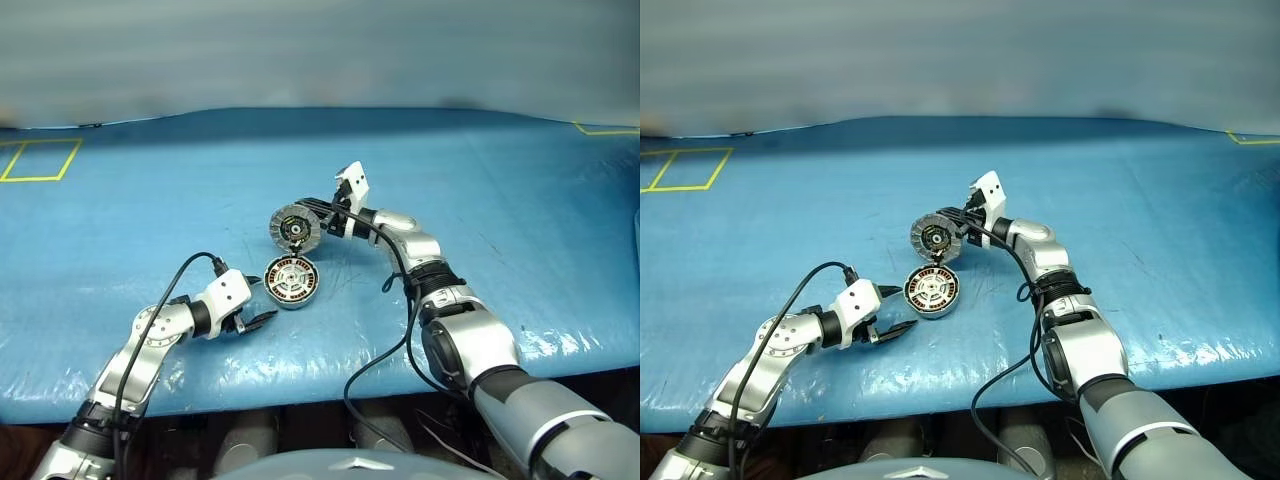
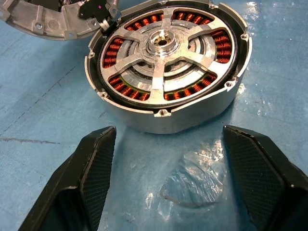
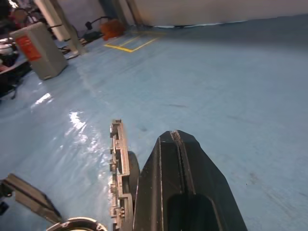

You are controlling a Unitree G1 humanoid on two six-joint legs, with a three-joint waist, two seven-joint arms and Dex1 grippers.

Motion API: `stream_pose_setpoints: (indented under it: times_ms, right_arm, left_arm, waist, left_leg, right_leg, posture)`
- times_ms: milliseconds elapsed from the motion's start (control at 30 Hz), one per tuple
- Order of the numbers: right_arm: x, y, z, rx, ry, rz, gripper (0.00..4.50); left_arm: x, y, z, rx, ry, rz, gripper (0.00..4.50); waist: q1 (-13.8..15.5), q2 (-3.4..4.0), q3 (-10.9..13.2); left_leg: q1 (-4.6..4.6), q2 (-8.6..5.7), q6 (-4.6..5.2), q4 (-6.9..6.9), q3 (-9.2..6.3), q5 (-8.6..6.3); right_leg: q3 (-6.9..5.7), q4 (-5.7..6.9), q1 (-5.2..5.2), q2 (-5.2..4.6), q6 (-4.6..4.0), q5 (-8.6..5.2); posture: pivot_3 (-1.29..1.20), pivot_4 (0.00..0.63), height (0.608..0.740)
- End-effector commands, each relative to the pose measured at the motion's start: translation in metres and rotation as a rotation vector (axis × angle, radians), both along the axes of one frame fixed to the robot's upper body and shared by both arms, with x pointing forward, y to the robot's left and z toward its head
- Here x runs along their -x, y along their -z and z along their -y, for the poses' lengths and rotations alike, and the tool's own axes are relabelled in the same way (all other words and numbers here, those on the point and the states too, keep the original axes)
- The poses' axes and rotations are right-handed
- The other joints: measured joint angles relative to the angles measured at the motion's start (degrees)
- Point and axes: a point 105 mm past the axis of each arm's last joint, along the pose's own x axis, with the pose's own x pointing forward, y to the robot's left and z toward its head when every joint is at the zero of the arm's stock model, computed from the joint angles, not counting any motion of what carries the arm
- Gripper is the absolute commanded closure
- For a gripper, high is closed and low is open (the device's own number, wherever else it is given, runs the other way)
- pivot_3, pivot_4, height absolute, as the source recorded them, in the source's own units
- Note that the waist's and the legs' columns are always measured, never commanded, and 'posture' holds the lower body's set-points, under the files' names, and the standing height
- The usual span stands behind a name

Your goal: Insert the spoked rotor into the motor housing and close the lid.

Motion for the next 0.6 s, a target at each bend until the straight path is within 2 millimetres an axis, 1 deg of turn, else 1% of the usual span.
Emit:
stream_pose_setpoints:
  times_ms: [33, 167, 267, 333, 467, 600]
  right_arm:
    - [0.017, -0.013, -0.007, -0.031, -0.152, 0.033, 4.5]
    - [0.046, -0.004, -0.008, 0.026, -0.284, 0.058, 4.5]
    - [0.063, 0.001, -0.008, 0.053, -0.334, 0.07, 4.5]
    - [0.069, 0.002, -0.008, 0.066, -0.345, 0.074, 4.5]
    - [0.086, 0.019, -0.013, 0.138, -0.376, 0.092, 4.5]
    - [0.09, 0.029, -0.015, 0.14, -0.354, 0.067, 4.5]
  left_arm:
    - [-0.001, -0.017, 0.002, 0.03, 0.0, 0.056, 0.74]
    - [-0.001, -0.025, -0.003, 0.066, -0.013, 0.054, 0.74]
    - [0.001, -0.035, -0.007, 0.114, -0.027, 0.059, 0.74]
    - [0.003, -0.039, -0.008, 0.136, -0.035, 0.058, 0.74]
    - [0.014, -0.047, -0.015, 0.182, -0.032, 0.03, 0.74]
    - [0.019, -0.048, -0.021, 0.17, -0.044, 0.011, 0.74]
  waist:
    - [-0.04, 0.01, 0.0]
    - [-0.08, 0.02, 0.0]
    - [-0.12, 0.02, 0.0]
    - [-0.17, 0.05, 0.02]
    - [-0.24, 0.05, 0.02]
    - [0.0, 0.06, 0.03]
  left_leg:
    - [0.0, 0.0, 0.0, 0.0, -0.01, 0.0]
    - [0.0, 0.02, -0.01, -0.01, -0.01, -0.01]
    - [0.0, 0.03, -0.02, -0.01, 0.0, -0.01]
    - [0.0, 0.03, -0.02, -0.01, 0.02, -0.01]
    - [0.01, 0.06, -0.04, 0.01, 0.03, -0.01]
    - [0.01, 0.09, -0.05, 0.0, 0.01, -0.01]
  right_leg:
    - [0.0, 0.0, 0.0, 0.0, 0.0, 0.0]
    - [0.0, 0.01, -0.02, 0.0, 0.0, -0.01]
    - [-0.01, 0.02, -0.03, -0.01, 0.04, -0.03]
    - [0.0, 0.02, -0.04, -0.04, 0.13, -0.09]
    - [-0.01, 0.03, -0.04, -0.04, 0.27, -0.17]
    - [-0.05, 0.03, -0.04, -0.02, 0.24, -0.2]
  posture:
    - [0.0, 0.15, 0.74]
    - [0.0, 0.15, 0.74]
    - [0.0, 0.15, 0.74]
    - [0.0, 0.15, 0.74]
    - [0.0, 0.15, 0.74]
    - [0.0, 0.15, 0.74]
